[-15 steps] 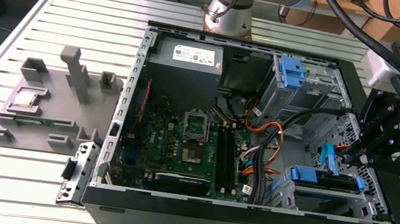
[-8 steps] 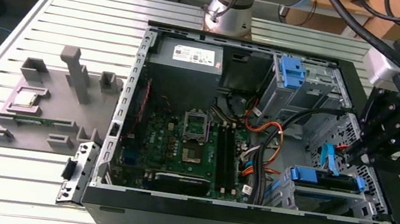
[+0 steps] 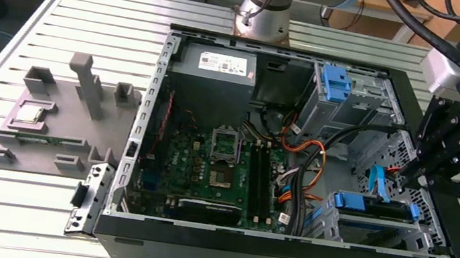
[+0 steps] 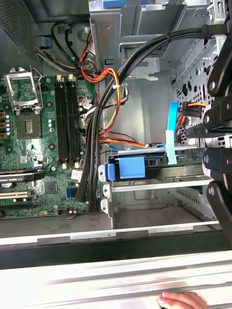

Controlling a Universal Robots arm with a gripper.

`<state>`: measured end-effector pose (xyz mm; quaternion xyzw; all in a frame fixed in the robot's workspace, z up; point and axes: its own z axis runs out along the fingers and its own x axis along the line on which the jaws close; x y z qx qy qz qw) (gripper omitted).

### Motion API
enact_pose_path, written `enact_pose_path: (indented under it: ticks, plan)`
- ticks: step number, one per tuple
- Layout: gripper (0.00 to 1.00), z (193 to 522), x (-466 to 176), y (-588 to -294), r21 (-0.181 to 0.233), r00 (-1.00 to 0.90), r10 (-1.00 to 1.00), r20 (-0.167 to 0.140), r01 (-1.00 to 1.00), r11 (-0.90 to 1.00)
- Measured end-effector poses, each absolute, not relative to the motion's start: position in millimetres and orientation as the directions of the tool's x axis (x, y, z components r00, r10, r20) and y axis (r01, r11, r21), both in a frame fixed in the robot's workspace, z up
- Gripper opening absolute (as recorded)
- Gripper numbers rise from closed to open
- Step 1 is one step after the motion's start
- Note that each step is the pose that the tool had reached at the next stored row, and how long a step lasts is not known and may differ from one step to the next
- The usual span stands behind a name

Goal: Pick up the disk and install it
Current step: 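Insert the second disk wire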

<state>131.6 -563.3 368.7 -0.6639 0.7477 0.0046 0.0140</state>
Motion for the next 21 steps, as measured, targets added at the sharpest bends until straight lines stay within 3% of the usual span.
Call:
enact_pose_path:
  ticks: [21]
  plan:
    - [0.23,366,146,-542,-0.012,-0.119,-0.993,-0.027,-0.993,0.119]
